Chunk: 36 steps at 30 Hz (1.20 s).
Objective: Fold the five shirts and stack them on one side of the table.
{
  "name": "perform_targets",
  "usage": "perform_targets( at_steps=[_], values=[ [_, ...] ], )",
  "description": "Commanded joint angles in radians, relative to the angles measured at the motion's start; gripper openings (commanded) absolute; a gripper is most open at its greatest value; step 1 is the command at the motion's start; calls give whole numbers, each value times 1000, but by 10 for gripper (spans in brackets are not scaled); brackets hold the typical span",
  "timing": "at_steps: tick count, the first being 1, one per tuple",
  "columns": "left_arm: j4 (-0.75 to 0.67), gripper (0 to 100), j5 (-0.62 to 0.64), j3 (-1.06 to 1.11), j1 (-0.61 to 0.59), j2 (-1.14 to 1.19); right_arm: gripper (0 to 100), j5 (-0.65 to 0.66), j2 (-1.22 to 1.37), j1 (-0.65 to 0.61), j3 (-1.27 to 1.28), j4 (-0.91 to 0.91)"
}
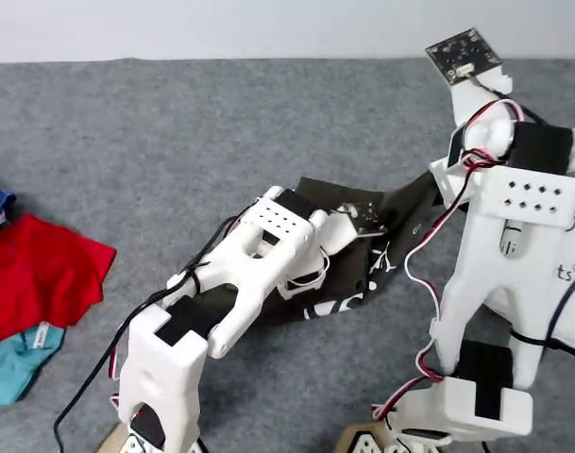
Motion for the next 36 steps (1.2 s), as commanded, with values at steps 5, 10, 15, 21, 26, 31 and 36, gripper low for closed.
perform_targets(
  at_steps=[5,10,15,21,26,31,36],
  values=[
    [-15,14,18,-36,8,-8,9,8,-8,8,-29,8],
    [-12,12,18,-36,8,-14,9,8,-8,8,-29,7],
    [35,19,18,-62,29,-20,9,8,-8,10,-29,7],
    [81,62,20,-143,37,-26,9,8,-7,10,-29,7],
    [66,62,20,-147,26,-25,9,8,-7,10,-29,7],
    [71,62,20,-160,26,-37,9,8,-2,10,-29,7],
    [124,62,18,-222,23,-23,9,8,-2,10,-29,1]
  ],
)
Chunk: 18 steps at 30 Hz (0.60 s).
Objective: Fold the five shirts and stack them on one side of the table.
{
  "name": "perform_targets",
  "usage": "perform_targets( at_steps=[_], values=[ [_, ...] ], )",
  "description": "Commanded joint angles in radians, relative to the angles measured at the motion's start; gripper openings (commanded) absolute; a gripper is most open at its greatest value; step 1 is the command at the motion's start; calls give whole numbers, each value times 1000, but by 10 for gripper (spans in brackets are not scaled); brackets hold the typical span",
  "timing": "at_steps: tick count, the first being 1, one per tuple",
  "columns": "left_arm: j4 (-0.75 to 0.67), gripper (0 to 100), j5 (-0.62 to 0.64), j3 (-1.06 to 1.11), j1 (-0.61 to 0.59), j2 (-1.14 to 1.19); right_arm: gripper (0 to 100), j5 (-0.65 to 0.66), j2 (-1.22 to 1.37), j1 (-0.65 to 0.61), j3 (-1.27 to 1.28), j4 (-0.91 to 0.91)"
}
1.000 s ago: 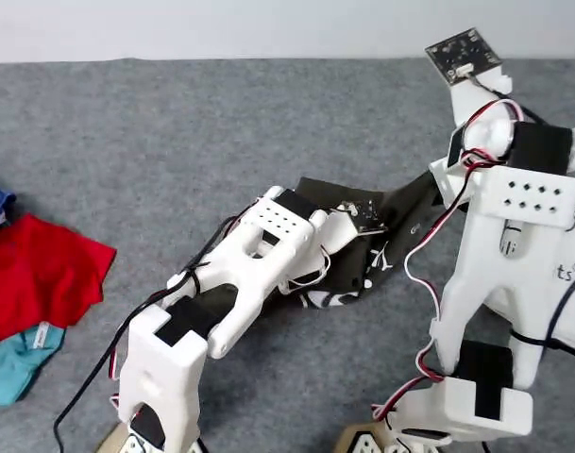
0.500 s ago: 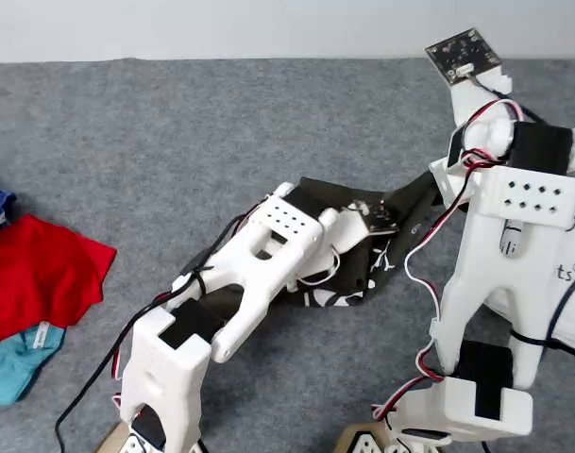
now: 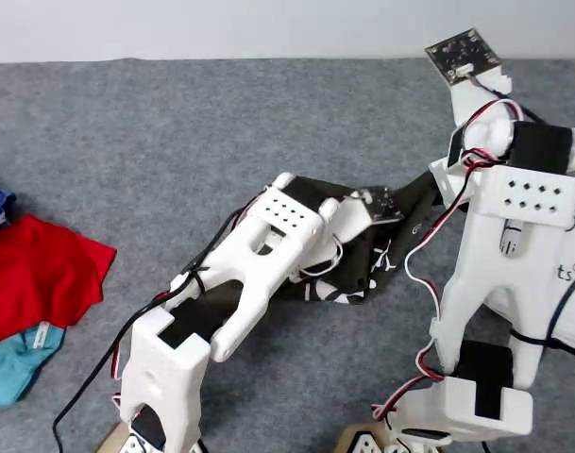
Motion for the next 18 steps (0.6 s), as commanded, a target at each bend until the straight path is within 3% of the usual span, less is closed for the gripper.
perform_targets(
  at_steps=[1,11,18],
  values=[
    [20,62,8,-47,-6,-18,9,8,-4,8,-29,1],
    [26,66,8,-47,-5,-51,9,8,-2,8,-29,-2],
    [26,171,8,-44,-25,6,9,8,-2,5,-29,-2]
  ],
)
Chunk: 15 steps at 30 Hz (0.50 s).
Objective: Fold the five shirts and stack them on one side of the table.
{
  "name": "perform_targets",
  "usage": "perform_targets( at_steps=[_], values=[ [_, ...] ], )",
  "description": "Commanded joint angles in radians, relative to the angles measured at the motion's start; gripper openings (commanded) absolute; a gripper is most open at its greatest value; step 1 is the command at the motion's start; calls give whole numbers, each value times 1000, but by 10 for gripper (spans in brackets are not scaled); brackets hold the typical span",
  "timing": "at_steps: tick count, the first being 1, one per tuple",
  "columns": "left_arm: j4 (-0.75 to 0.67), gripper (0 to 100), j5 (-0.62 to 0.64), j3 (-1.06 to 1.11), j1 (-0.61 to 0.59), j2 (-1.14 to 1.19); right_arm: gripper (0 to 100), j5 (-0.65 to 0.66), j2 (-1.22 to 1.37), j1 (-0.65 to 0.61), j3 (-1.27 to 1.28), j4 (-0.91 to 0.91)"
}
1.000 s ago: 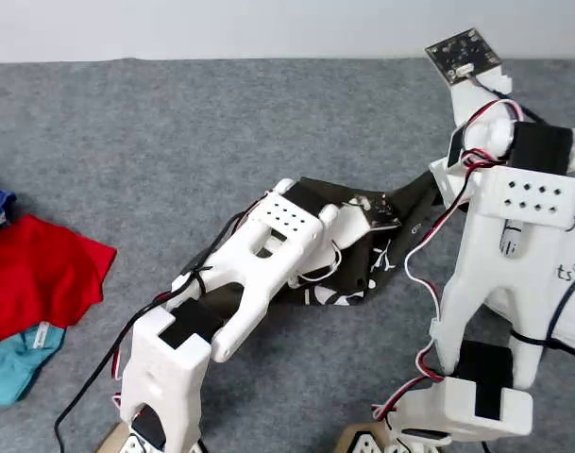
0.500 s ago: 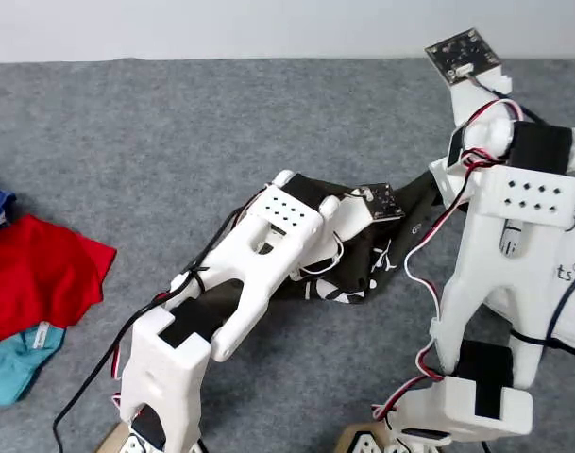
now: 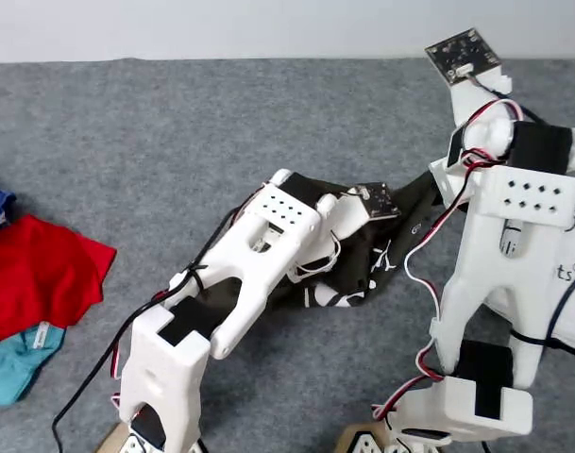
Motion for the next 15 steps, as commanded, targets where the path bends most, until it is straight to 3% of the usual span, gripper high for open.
perform_targets(
  at_steps=[1,9,15],
  values=[
    [11,170,5,-35,-12,9,9,8,-2,5,-29,-2],
    [-26,169,5,-36,-14,72,9,8,-2,5,-29,-2],
    [-25,95,6,-47,-15,46,9,8,-2,5,-29,-2]
  ],
)
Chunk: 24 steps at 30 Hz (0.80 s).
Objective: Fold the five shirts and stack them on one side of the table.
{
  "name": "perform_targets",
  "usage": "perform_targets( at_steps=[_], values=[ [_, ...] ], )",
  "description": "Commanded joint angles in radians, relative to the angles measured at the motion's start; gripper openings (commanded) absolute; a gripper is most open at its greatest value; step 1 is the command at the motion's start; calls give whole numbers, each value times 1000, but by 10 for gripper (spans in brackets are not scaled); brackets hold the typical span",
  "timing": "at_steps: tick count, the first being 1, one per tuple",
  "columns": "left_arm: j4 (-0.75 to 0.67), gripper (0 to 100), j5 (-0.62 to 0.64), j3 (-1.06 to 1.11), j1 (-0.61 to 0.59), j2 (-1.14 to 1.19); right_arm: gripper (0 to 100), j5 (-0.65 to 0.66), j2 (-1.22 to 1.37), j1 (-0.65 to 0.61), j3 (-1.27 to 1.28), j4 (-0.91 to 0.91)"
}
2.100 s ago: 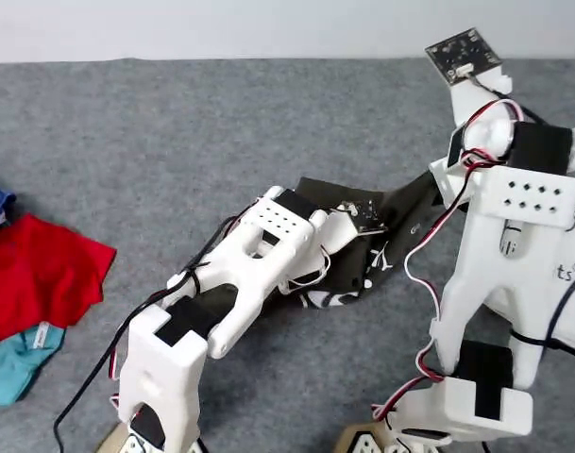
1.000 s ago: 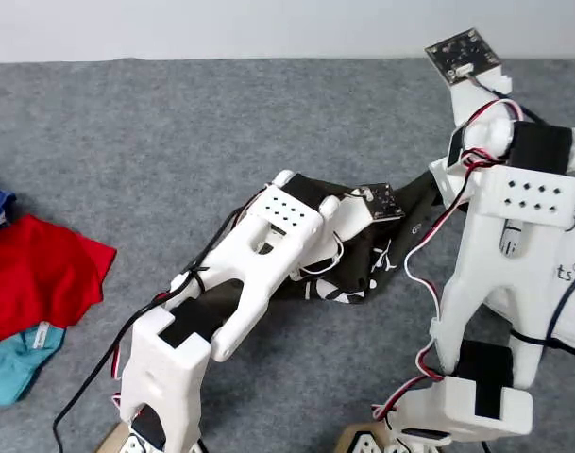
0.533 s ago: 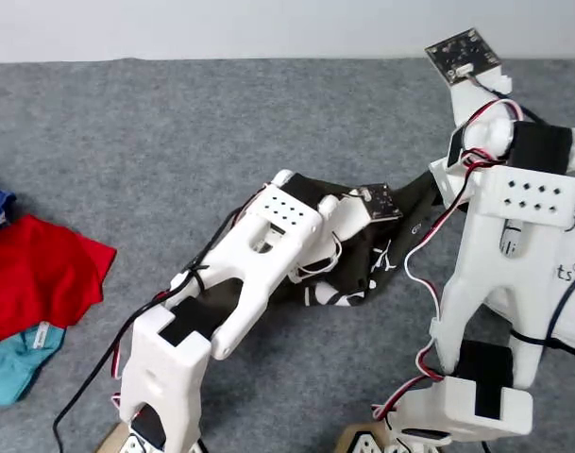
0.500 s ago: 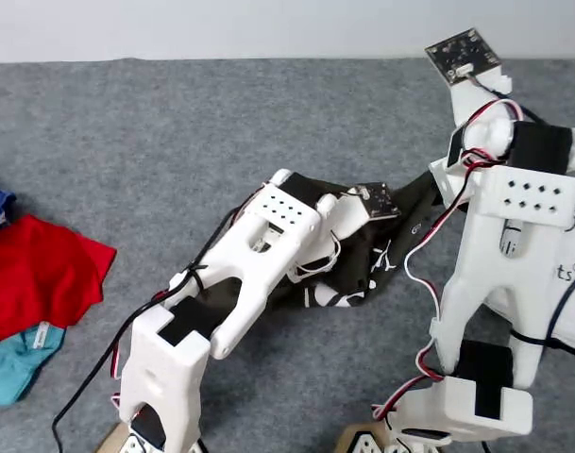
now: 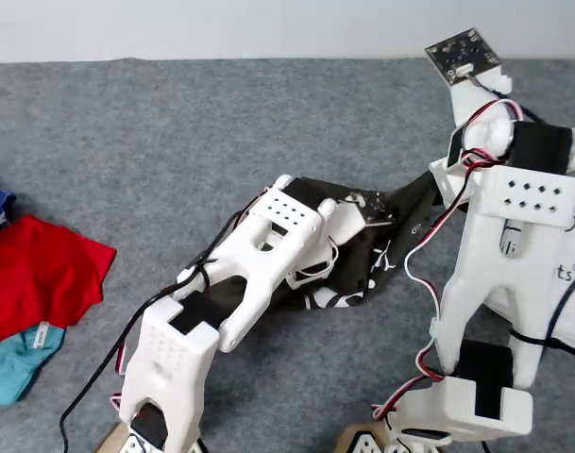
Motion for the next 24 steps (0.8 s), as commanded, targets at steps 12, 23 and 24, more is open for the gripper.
perform_targets(
  at_steps=[12,23,24],
  values=[
    [26,90,-2,-41,-9,-101,9,8,-1,4,-28,-4],
    [101,90,-2,-133,-11,-130,9,8,-1,4,-28,-4],
    [97,90,-2,-133,-17,-130,9,8,-1,4,-28,-4]
  ],
)
